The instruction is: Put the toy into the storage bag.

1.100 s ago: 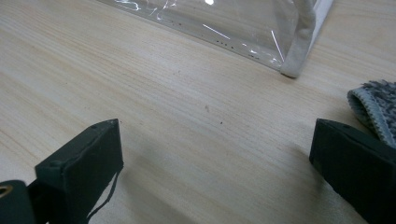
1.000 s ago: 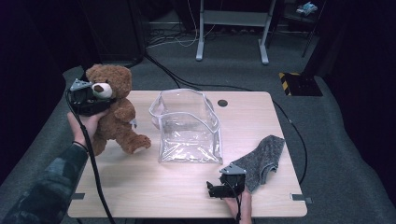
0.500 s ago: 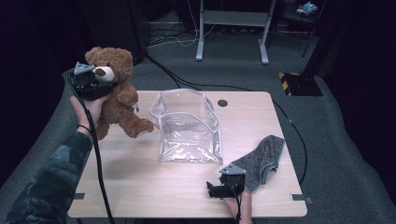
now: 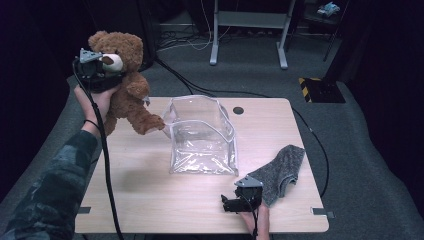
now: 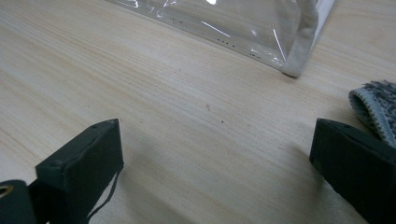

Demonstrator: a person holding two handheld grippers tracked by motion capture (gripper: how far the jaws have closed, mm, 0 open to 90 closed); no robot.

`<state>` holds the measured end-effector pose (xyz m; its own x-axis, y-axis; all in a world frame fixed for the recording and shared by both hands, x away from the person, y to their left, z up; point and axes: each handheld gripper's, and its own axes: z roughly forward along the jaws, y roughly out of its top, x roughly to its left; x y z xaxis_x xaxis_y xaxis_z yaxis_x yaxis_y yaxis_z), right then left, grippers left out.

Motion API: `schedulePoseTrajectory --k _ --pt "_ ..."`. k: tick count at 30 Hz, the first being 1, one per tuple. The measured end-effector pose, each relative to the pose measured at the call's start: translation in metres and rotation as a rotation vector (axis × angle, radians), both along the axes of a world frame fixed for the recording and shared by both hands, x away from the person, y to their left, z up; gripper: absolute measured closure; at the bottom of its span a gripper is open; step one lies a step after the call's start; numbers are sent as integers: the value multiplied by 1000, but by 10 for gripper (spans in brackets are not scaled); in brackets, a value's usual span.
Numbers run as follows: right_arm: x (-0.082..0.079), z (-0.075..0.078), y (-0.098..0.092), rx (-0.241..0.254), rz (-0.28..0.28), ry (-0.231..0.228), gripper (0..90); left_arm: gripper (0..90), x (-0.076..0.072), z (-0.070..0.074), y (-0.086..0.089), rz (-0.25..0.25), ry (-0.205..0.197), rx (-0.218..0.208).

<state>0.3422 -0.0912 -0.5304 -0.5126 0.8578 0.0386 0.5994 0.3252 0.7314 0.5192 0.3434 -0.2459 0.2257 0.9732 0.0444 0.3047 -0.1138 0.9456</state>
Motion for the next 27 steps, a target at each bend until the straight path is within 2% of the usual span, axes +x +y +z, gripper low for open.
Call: schedulePoseTrajectory --k 2,11,18,27 --pt "0 0 0 0 -1 -2 20 529 2 9 0 12 -14 -2" --pt "0 0 1 0 -1 -1 20 530 10 28 -9 26 -49 10" --pt "0 0 1 4 -10 -1 20 529 20 32 -32 5 -63 -7" --pt "0 0 1 8 3 2 20 528 29 34 -71 -62 -72 -9"
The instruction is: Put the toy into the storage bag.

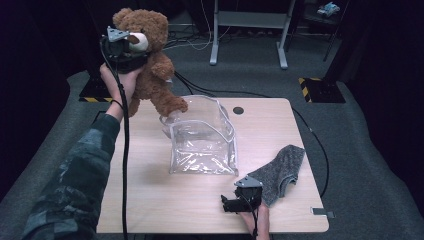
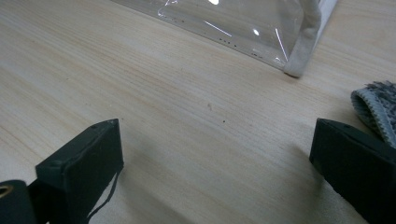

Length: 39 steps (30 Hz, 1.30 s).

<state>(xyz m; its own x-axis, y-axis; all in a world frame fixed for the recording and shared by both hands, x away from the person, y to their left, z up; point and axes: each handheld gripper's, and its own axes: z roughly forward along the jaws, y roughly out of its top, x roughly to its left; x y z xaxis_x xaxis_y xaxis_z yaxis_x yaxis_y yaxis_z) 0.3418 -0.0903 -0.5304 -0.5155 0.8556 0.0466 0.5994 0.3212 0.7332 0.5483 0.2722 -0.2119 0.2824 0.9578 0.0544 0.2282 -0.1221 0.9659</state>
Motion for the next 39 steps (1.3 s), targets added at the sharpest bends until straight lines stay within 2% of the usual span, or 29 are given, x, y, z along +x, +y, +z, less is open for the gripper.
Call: schedulePoseTrajectory --k 6,10,20,25,30,34,39 --pt "0 0 0 1 -3 2 19 528 6 0 -25 -42 -4 -21" --pt "0 0 0 -3 -9 -1 19 527 8 -1 -36 -65 -2 -18" --pt "-1 0 0 -7 -4 2 19 525 17 -12 -70 -114 11 -43" --pt "-1 0 0 -5 -3 2 19 524 20 -18 -82 -126 13 -57" --pt "-1 0 -1 -4 -2 4 19 523 24 -25 -92 -142 36 -89" --pt "-1 0 0 2 0 7 19 523 27 -28 -99 -150 37 -77" --pt "-2 0 0 3 -4 6 19 522 32 -33 -104 -157 46 -102"
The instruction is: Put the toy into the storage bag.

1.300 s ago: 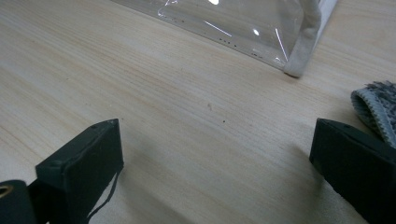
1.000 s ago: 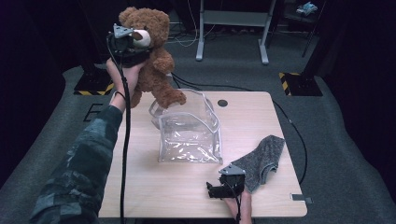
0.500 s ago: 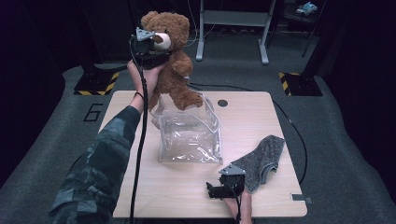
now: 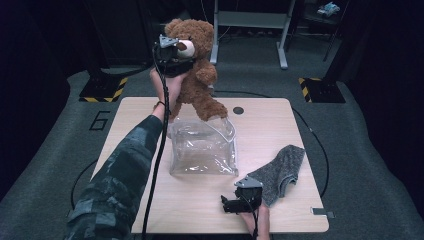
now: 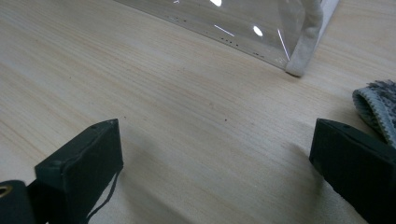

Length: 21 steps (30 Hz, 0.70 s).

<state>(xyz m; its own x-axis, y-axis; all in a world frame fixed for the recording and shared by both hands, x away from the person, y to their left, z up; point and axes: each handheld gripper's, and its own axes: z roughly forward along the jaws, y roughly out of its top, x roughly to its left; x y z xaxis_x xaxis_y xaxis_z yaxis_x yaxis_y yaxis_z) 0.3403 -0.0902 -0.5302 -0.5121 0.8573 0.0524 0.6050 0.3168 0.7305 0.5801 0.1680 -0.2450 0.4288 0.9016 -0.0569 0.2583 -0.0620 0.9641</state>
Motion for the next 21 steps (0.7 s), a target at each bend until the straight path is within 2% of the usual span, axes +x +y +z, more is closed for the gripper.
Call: schedulePoseTrajectory --k 11,21 --pt "0 0 0 -1 0 0 19 518 -5 -24 -1 -18 30 -12" --pt "0 0 1 -11 -5 -1 19 501 -17 -40 -3 -54 53 15"
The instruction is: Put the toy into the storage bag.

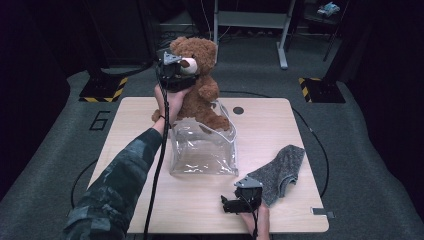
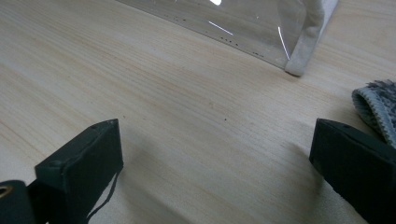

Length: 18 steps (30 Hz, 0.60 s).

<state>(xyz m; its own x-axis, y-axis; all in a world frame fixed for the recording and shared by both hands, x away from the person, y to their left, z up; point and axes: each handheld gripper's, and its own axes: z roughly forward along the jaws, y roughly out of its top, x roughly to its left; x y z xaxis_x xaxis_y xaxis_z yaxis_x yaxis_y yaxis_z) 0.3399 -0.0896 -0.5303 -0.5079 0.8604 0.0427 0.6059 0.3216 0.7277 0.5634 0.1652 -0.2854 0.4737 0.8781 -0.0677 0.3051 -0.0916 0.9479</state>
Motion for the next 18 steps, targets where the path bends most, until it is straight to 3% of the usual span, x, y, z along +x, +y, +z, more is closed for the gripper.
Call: schedulePoseTrajectory --k 18 --pt "0 0 0 2 1 0 19 488 -18 -25 0 -44 82 46"
